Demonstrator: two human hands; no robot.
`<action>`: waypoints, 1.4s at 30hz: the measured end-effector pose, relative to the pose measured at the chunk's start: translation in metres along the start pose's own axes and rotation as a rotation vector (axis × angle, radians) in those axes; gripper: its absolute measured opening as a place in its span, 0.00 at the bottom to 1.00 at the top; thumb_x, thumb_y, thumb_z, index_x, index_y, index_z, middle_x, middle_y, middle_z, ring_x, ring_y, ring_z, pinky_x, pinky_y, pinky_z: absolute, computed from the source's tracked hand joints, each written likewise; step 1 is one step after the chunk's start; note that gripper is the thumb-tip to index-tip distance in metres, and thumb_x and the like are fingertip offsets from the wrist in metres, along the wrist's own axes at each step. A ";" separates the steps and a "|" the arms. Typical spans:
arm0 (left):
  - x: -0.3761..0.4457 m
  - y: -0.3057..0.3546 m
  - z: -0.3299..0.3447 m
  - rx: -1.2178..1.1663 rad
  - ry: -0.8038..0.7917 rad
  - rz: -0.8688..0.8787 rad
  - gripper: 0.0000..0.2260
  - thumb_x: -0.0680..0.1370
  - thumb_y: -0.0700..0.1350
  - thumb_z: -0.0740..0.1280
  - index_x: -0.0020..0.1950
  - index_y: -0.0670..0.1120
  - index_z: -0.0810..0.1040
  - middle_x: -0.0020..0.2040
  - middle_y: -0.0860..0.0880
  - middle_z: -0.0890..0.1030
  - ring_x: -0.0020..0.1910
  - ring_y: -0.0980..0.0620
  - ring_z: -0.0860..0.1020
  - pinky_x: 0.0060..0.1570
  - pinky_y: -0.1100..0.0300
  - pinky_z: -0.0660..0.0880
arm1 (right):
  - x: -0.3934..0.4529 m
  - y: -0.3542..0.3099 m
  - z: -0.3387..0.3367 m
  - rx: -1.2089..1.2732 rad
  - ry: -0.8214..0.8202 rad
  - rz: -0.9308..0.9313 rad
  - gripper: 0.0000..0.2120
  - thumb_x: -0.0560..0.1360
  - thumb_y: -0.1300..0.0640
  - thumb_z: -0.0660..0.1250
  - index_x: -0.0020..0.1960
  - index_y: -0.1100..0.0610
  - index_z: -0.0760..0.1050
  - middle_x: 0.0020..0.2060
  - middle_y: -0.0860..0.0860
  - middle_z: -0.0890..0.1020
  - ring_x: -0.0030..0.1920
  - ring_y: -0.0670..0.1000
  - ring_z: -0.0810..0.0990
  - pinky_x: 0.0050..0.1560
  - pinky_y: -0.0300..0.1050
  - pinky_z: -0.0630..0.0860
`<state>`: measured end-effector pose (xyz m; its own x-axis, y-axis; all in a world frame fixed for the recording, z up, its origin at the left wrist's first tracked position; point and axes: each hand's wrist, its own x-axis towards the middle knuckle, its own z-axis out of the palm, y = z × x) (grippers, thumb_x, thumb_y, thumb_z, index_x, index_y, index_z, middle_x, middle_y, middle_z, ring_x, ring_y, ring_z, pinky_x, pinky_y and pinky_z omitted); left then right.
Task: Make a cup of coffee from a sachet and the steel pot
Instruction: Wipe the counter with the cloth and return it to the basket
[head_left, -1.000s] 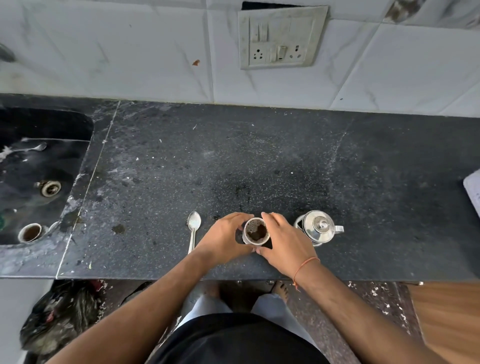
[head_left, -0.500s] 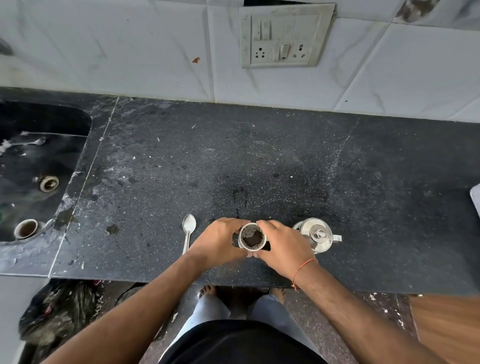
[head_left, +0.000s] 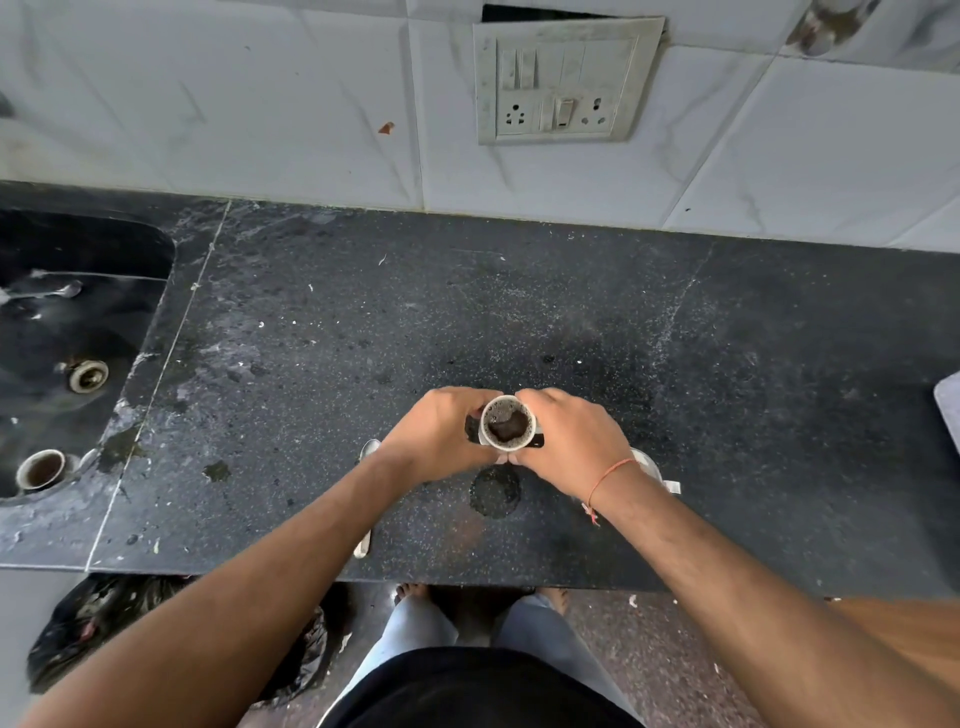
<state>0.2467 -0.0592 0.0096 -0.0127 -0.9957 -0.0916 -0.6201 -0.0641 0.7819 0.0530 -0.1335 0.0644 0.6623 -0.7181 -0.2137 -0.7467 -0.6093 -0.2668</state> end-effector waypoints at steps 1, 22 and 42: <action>0.006 -0.001 -0.003 -0.008 -0.002 -0.011 0.22 0.69 0.50 0.84 0.62 0.57 0.85 0.50 0.61 0.87 0.50 0.62 0.83 0.47 0.65 0.78 | 0.007 0.001 -0.002 0.000 -0.005 -0.004 0.27 0.70 0.39 0.79 0.62 0.48 0.74 0.56 0.48 0.83 0.54 0.58 0.84 0.48 0.52 0.79; 0.063 -0.043 -0.012 -0.018 0.014 -0.082 0.27 0.68 0.54 0.87 0.65 0.57 0.85 0.54 0.62 0.87 0.53 0.67 0.83 0.51 0.71 0.76 | 0.084 0.014 0.003 0.003 -0.049 0.001 0.29 0.67 0.38 0.82 0.59 0.50 0.77 0.54 0.50 0.84 0.52 0.56 0.84 0.49 0.51 0.79; 0.026 0.037 0.008 0.074 0.146 0.145 0.49 0.70 0.60 0.84 0.85 0.50 0.66 0.73 0.55 0.74 0.53 0.55 0.78 0.56 0.65 0.77 | 0.000 0.051 -0.041 0.014 -0.037 -0.037 0.39 0.70 0.30 0.75 0.77 0.44 0.71 0.70 0.41 0.76 0.66 0.52 0.77 0.60 0.55 0.80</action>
<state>0.2167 -0.0872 0.0314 0.0049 -0.9936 0.1129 -0.6761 0.0798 0.7325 0.0123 -0.1785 0.0888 0.6917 -0.6820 -0.2377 -0.7207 -0.6304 -0.2884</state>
